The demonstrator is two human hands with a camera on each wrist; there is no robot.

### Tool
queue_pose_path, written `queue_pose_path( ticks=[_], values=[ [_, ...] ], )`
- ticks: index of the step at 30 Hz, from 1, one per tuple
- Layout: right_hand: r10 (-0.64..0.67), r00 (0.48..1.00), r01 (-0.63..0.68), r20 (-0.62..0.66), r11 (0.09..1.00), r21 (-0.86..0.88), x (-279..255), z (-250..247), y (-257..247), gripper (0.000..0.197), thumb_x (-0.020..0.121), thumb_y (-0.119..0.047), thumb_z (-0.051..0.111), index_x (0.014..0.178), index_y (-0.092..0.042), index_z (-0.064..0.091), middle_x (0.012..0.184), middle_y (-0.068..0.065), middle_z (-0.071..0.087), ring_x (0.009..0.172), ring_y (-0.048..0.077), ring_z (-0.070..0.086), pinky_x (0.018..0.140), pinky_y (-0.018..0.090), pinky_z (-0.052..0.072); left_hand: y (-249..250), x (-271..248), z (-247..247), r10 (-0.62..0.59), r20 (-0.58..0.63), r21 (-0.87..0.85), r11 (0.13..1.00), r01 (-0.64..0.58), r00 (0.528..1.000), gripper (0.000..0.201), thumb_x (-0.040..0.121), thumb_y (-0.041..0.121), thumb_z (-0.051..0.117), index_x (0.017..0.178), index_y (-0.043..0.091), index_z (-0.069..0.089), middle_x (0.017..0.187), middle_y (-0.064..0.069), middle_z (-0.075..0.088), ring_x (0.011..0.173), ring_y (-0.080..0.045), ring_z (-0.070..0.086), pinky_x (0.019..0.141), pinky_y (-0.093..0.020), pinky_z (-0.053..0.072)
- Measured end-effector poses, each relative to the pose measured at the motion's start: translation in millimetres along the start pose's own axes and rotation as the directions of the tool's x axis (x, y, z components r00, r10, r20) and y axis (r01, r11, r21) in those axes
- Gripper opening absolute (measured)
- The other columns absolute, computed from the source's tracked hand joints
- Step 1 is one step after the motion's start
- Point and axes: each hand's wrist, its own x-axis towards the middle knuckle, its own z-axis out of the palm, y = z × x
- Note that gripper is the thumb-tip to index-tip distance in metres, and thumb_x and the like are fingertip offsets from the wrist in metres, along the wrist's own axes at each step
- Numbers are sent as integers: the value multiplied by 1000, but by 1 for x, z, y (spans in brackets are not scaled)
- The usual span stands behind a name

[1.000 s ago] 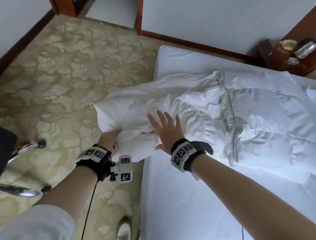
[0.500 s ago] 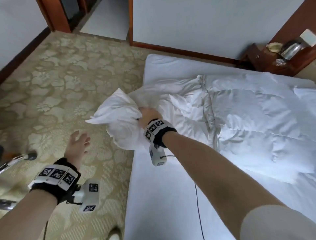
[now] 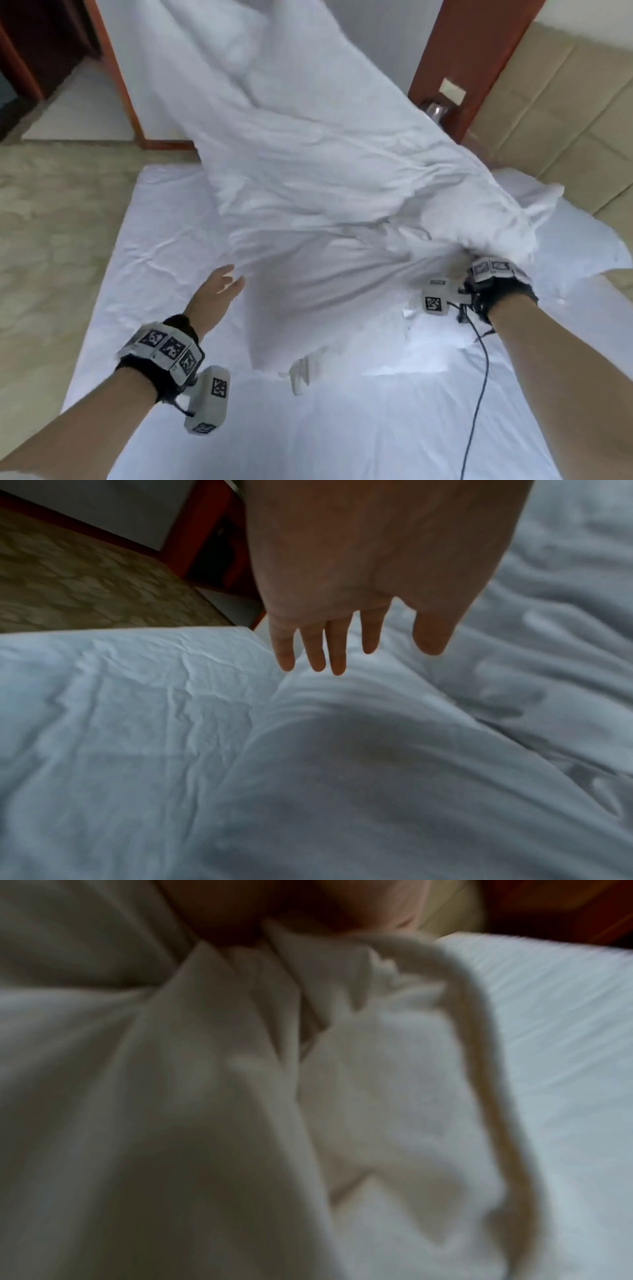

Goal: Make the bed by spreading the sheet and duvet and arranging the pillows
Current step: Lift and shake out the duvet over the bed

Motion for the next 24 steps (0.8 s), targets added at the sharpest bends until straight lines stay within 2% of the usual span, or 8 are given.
queue_pose_path(
  ticks=[3, 8, 11, 14, 18, 20, 22, 24],
  values=[
    [80, 980, -54, 180, 988, -144, 20, 62, 71, 54, 100, -37, 36, 147, -13, 26, 155, 4, 23, 139, 22, 31, 101, 29, 45, -17, 16, 61, -70, 162, 125, 991, 50, 984, 50, 92, 27, 55, 139, 23, 38, 132, 0, 44, 131, -22, 40, 92, -30, 34],
    [283, 921, -374, 267, 836, 402, 50, 134, 127, 55, 91, -36, 46, 142, -16, 39, 147, 5, 39, 128, 28, 46, 94, 38, 51, -40, 30, 119, -53, 251, 218, 976, -4, 966, 46, 86, 27, 63, 128, 26, 44, 121, 7, 49, 123, -22, 46, 90, -30, 38],
    [284, 826, -558, 487, 294, 776, 60, 134, 139, 35, 97, -32, 42, 125, -12, 50, 126, 3, 46, 96, 20, 56, 57, 21, 56, -40, 32, 126, -30, 174, 245, 969, -13, 984, 66, 81, 40, 66, 139, 21, 39, 138, 2, 44, 128, -22, 43, 103, -37, 38],
    [174, 844, -507, 507, -50, 861, 57, 130, 149, 39, 86, -44, 58, 115, -18, 58, 124, 7, 58, 103, 20, 59, 80, 35, 54, -41, 32, 126, -15, 152, 261, 965, -26, 988, 85, 69, 56, 63, 141, 20, 36, 136, 3, 45, 123, -20, 46, 103, -39, 39],
    [127, 901, -405, 415, -99, 909, 55, 106, 135, 80, 66, -49, 75, 129, -9, 46, 127, 18, 53, 112, 28, 57, 91, 49, 51, -61, 44, 122, -41, 101, 339, 941, 4, 994, 108, 56, 80, 60, 145, 29, 27, 150, -1, 34, 137, -25, 34, 111, -49, 33],
    [94, 920, -379, 380, -28, 925, 58, 93, 120, 96, 53, -56, 79, 130, -15, 39, 115, 16, 53, 104, 26, 57, 83, 47, 55, -66, 41, 129, -54, 50, 397, 917, 30, 997, 109, 58, 75, 58, 148, 25, 20, 155, -6, 22, 143, -26, 22, 117, -47, 22],
    [104, 915, -392, 389, 4, 920, 67, 84, 106, 129, 39, -64, 78, 145, -30, 14, 127, 8, 44, 118, 31, 50, 92, 59, 46, -64, 31, 136, -94, -18, 472, 877, 91, 995, 109, 60, 70, 49, 150, 23, 9, 158, -7, 9, 146, -24, 10, 119, -45, 13],
    [215, 887, -445, 409, 161, 881, 83, 79, 101, 144, 25, -78, 75, 147, -28, 18, 138, 4, 42, 123, 33, 49, 97, 58, 43, -63, 28, 140, -82, -27, 492, 866, 85, 996, 109, 60, 70, 46, 150, 24, 6, 159, -8, 7, 146, -25, 8, 118, -46, 12]
  ],
)
